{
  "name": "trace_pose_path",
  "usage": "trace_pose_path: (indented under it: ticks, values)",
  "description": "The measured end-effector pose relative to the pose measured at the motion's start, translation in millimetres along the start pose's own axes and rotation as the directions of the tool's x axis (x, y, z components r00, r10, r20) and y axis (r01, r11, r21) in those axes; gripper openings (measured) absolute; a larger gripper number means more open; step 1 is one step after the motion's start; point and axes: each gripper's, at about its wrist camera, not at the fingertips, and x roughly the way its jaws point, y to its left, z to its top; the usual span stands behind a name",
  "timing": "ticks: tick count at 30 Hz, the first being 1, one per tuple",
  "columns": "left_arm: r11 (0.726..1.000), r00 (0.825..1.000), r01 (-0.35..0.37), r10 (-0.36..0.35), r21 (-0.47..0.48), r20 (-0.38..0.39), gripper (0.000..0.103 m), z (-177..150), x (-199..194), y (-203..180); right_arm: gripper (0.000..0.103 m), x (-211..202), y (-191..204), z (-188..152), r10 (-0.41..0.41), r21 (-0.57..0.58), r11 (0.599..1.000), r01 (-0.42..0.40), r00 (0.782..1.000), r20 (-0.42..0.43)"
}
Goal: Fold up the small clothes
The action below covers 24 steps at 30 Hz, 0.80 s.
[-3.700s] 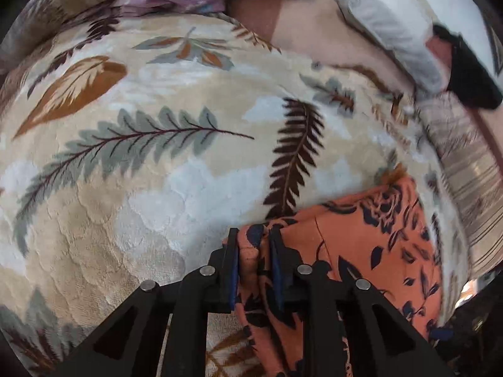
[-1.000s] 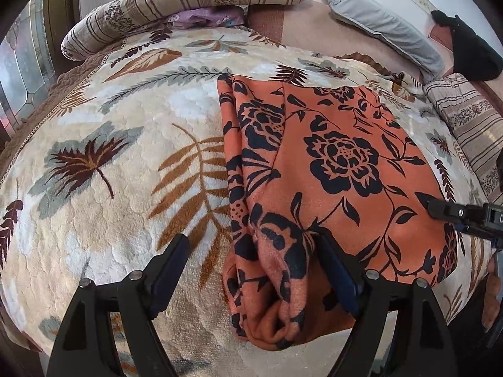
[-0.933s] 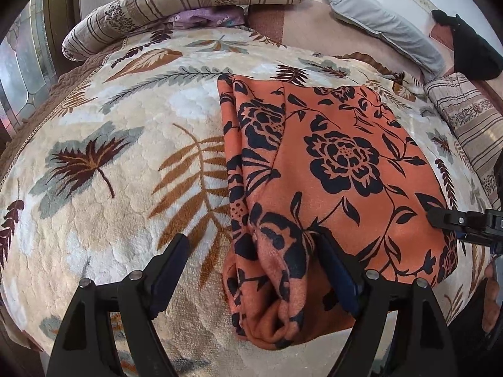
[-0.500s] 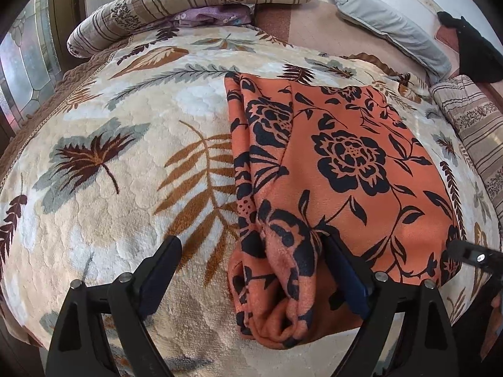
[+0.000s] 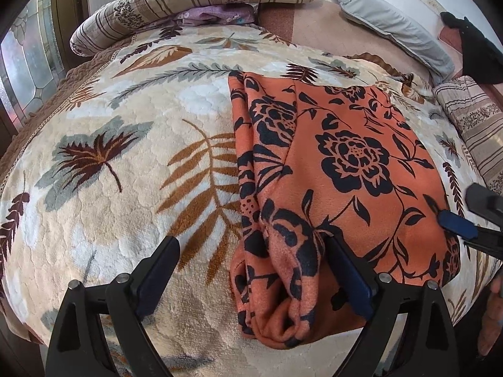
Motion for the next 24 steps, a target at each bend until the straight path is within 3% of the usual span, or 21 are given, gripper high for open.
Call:
trace_pose_path:
  ticks: [2,4,5,7,9,10,13,16,21,24]
  values:
    - [1.0,1.0,-0.006,0.006,-0.004,0.003,0.095,0,-3,0,0.086,-17,11,-4,-0.012,-0.009,1.0,0.013,0.999,0.046]
    - [1.0,1.0,-0.001,0.001,-0.031,0.017,0.095,-1,-12,1,0.087,-27,20,-8,0.042,-0.055,0.998,-0.038,0.996,0.074]
    - [0.999,0.999,0.017,-0.015,-0.052,0.037,0.095,-2,-19,2,0.089,-23,18,-11,0.049,-0.057,0.997,-0.046,0.997,0.057]
    - [0.998,0.999,0.021,-0.018,-0.064,0.05,0.095,-5,-23,1,0.091,2,1,-17,0.006,-0.024,1.0,-0.007,0.998,-0.062]
    - [0.997,0.997,-0.071,0.071,0.013,-0.029,0.095,-12,-9,-7,0.09,-1,-3,-21,0.041,-0.021,0.999,-0.042,0.999,-0.022]
    - [0.997,0.996,-0.074,0.075,0.019,-0.039,0.095,-16,-5,-6,0.09,-5,1,-20,0.041,-0.014,0.999,-0.041,0.999,-0.019]
    - [0.996,0.998,-0.038,0.034,-0.076,-0.044,0.095,-12,-16,4,0.09,-13,8,-23,0.027,-0.039,0.999,-0.028,0.999,-0.023]
    - [0.998,0.999,-0.008,0.01,-0.067,0.032,0.095,-8,-39,3,0.09,-32,5,-31,0.021,-0.063,0.998,-0.02,0.999,0.025]
    - [0.993,0.994,0.109,-0.108,-0.05,0.034,0.095,12,-41,3,0.091,-51,-25,-26,0.029,0.026,0.999,-0.032,0.996,0.083]
    - [0.956,0.961,0.277,-0.276,-0.095,0.027,0.095,31,-27,9,0.091,-44,-36,-6,0.033,0.046,0.998,-0.036,0.997,0.065]
